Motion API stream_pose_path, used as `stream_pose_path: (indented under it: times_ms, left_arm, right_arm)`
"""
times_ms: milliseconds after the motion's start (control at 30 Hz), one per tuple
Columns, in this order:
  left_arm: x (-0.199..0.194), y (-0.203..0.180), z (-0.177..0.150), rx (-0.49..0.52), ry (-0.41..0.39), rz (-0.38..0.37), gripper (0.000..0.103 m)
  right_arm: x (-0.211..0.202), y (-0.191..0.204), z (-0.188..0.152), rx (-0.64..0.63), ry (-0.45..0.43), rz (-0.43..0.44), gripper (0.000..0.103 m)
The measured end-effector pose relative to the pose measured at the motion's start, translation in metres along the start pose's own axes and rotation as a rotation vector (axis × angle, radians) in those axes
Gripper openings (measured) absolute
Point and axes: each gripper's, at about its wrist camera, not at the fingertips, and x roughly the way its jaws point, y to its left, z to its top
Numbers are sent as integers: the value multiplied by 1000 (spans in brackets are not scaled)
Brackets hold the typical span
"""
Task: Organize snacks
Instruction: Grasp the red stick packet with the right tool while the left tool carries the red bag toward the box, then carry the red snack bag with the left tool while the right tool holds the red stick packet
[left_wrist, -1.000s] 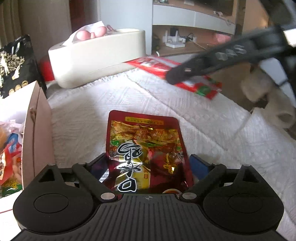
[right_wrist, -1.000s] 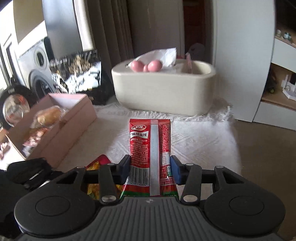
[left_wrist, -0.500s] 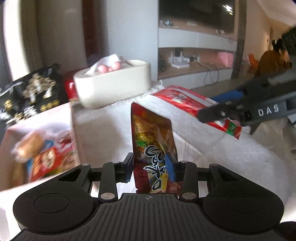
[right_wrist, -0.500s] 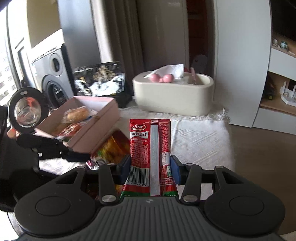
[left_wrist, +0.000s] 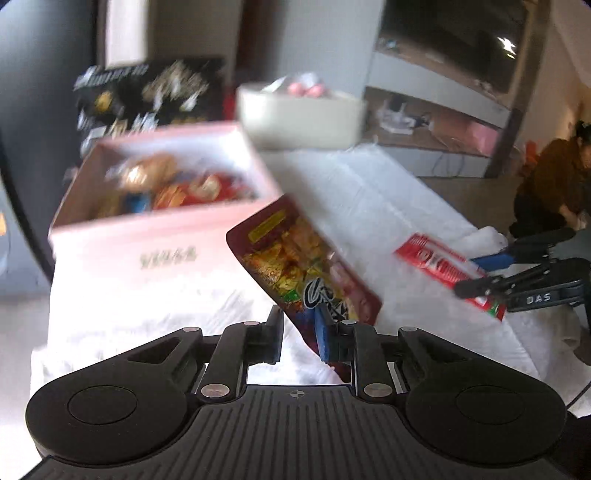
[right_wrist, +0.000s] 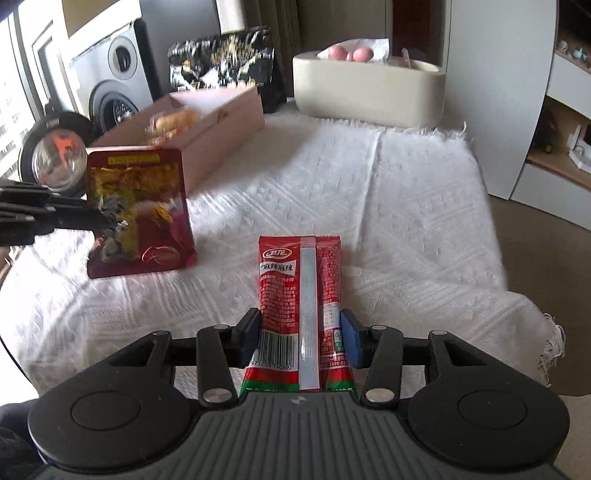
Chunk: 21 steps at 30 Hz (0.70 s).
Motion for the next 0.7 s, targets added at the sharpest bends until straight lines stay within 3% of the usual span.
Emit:
stream_pose_path:
  times_ms: [100,200,367,400,467,500,633,700]
  left_arm:
    - [1,12,-9,-91,-4,-29,23]
    - [2,18,-11,-158,-19,-44,23]
    - [-1,14,-13,-157,-25,14,23]
    - [0,13,-13,-158,-24,21,24]
    - [0,14,-14,-171,-26,28,24]
    - [1,15,-15,-178,-26,33,24]
    - [4,15,-14,-180,-13,94,24]
    - [3,16,-15,-180,-15,100,24]
  right_arm:
    - [-1,7,5,-7,-32,16,51]
    - [0,13,16,-4,-81,93,56]
    - [19,31,49,36,-142,180,55]
    - [26,36,57,36,-151,178,53]
    - [43,46,71,22,-134,165,31]
    - [54,51,77,9,-113,148,27]
    - [82,71,82,-51,-31,102,21]
    - [79,79,79,-77,-18,140,20]
